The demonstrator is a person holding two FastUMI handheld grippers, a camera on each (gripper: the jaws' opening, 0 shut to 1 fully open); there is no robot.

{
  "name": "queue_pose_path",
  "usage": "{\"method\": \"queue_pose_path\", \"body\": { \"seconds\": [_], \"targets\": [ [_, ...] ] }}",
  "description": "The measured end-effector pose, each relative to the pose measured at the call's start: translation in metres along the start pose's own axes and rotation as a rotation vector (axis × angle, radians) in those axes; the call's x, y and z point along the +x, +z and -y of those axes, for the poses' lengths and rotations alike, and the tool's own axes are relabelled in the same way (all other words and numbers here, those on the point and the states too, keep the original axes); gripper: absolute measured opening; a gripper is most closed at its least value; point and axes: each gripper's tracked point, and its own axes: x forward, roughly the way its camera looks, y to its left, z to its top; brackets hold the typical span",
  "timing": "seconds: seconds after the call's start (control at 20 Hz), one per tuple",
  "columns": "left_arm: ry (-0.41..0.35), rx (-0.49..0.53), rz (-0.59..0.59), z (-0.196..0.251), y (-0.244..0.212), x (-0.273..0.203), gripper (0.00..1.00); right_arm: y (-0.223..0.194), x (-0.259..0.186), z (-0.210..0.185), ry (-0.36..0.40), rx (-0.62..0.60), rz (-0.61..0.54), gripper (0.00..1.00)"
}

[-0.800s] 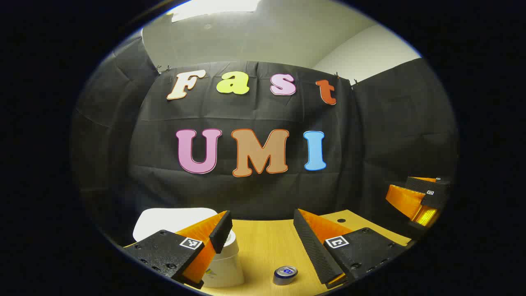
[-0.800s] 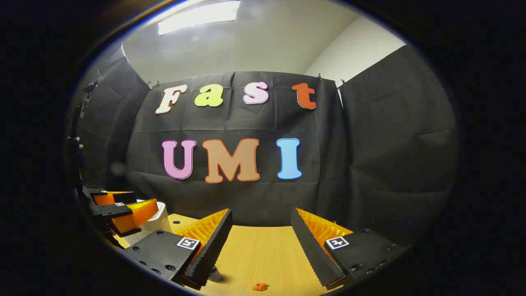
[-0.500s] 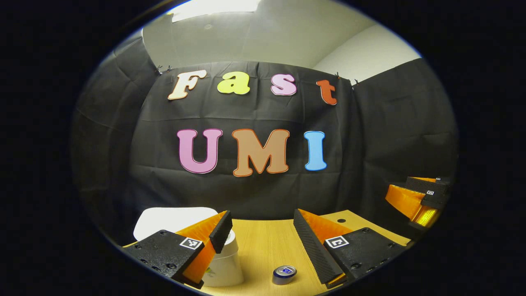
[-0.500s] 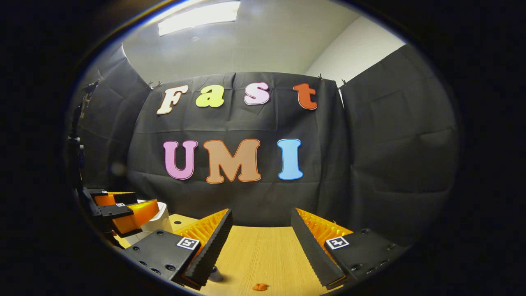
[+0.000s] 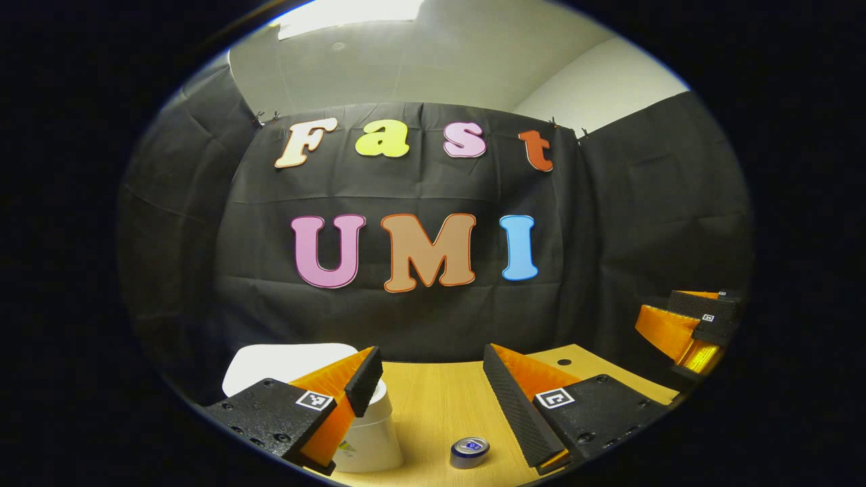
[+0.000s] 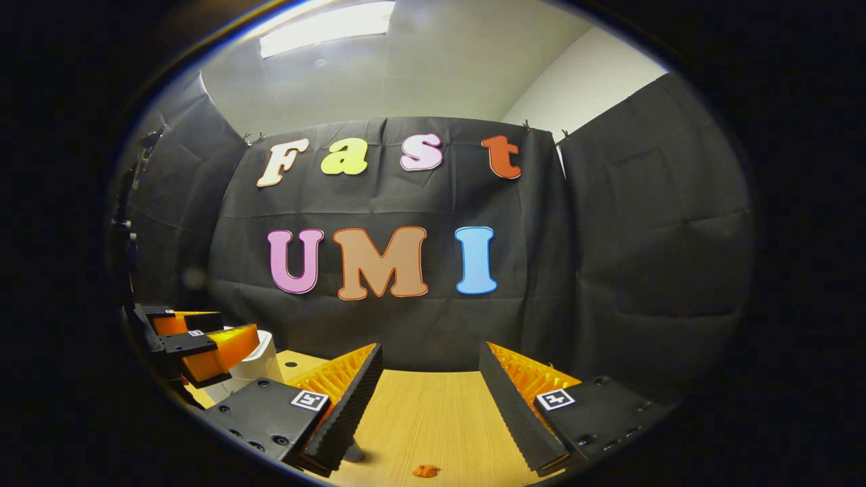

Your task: Press the lid of the desktop garbage bin to open it, pick up the crumpled paper on the desktop and throw it into the bin, then pick up the pop can on the desktop and drop it into the bin, and finally close the garbage bin lid.

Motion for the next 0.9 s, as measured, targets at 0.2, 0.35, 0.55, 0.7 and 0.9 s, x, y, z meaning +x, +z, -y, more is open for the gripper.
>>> {"method": "queue_pose_path", "body": {
  "seconds": [0.2, 0.35, 0.55, 0.7, 0.9],
  "targets": [
    [0.015, -0.014, -0.002, -0.004, -0.001, -0.001, 0.93, -0.002, 0.002, 0.003, -0.010, 0.014, 0.003, 0.95],
    [0.033, -0.023, 0.006, -0.009, 0.001, -0.002, 0.92, -0.004, 0.002, 0.001, 0.000, 0.009, -0.006, 0.95],
    [0.064, -0.016, 0.006, -0.017, 0.002, -0.004, 0.93, -0.005, -0.004, -0.002, 0.041, 0.005, -0.012, 0.95],
    [0.066, -0.013, 0.007, -0.015, 0.003, -0.005, 0.94, -0.013, -0.004, -0.011, 0.065, 0.001, -0.029, 0.95],
    [0.071, -0.010, 0.010, -0.013, 0.002, -0.007, 0.93, -0.016, 0.003, -0.011, 0.080, 0.016, -0.050, 0.95]
  ]
}}
